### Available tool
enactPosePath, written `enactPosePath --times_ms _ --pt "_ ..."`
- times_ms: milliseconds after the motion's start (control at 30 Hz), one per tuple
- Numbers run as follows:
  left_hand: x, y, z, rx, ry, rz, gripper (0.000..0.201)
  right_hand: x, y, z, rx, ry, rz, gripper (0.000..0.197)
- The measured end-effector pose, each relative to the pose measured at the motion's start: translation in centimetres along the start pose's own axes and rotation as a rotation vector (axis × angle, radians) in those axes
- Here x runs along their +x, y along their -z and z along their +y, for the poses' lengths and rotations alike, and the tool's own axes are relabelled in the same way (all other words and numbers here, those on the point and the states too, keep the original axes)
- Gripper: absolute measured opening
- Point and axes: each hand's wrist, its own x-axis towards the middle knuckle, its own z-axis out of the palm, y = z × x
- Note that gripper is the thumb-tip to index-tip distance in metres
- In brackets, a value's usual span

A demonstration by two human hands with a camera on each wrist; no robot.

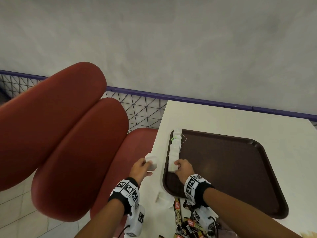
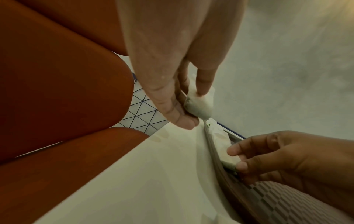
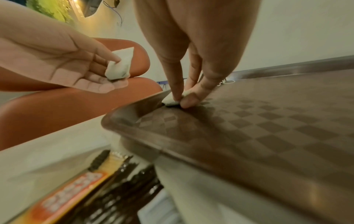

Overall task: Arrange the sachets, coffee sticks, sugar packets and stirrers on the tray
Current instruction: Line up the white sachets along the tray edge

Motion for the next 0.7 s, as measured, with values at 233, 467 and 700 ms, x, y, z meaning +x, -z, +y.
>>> enactPosePath --times_ms 233,467,700 --pt "-0.3 0.0 0.4 0.047 -0.048 -0.027 0.018 -0.4 0.2 -0.1 -0.064 0.007 -0.025 0.037" --pt "-0.9 -0.3 1.2 0.037 -0.072 -0.072 0.013 -2.0 1.5 -1.6 0.109 0.208 0.086 0.032" --pt "-1.3 -0.8 1.8 0.077 -0.099 -0.141 0.006 -2.3 2.7 -2.6 0.361 0.315 -0.071 0.029"
